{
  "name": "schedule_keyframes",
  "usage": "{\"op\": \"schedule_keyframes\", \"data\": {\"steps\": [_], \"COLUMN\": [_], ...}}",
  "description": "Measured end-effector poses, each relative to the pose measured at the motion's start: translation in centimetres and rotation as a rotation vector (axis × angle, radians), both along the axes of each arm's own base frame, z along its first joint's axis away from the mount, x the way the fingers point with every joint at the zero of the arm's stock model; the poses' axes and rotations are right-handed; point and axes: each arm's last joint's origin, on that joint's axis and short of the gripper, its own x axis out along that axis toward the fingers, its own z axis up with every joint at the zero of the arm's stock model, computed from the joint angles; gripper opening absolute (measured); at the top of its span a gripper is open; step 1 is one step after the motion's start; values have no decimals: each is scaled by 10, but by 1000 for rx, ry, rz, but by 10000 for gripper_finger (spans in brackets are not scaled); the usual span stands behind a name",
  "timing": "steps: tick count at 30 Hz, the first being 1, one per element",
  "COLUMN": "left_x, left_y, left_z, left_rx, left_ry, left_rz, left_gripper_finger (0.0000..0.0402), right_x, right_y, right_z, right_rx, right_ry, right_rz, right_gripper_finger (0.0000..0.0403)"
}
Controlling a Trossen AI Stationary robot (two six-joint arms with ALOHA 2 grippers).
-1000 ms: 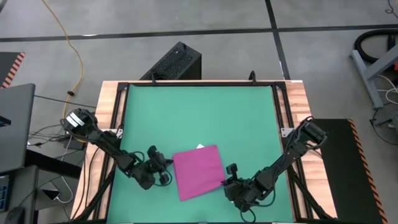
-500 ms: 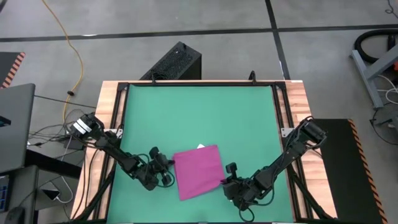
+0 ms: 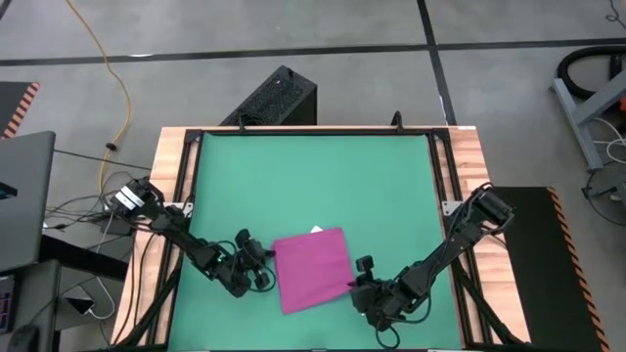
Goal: Roll towel
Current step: Roll the violet towel
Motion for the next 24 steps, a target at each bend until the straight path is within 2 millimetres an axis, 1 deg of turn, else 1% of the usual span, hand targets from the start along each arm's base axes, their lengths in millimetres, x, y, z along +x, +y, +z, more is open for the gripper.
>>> {"op": "schedule_keyframes", "data": {"steps": [5,9,11,13,19,21,24], "left_x": [0,1,2,3,5,5,7], "left_y": [1,1,1,2,4,6,9], "left_z": [0,1,2,2,2,2,3], "left_rx": [7,10,10,9,10,16,30], "left_ry": [3,-30,-38,-39,-50,-53,-51], "left_rz": [8,23,31,35,51,59,67], "left_gripper_finger": [0,0,0,0,0,0,0], "right_x": [-8,-11,-10,-9,0,6,25], "right_y": [8,14,15,16,20,18,9], "right_z": [-2,1,7,18,62,72,75], "right_rx": [84,79,59,42,56,61,69], "right_ry": [57,9,-23,-46,-137,-176,-224], "right_rz": [35,25,9,7,45,58,85], "right_gripper_finger": [167,200,205,206,198,195,192]}}
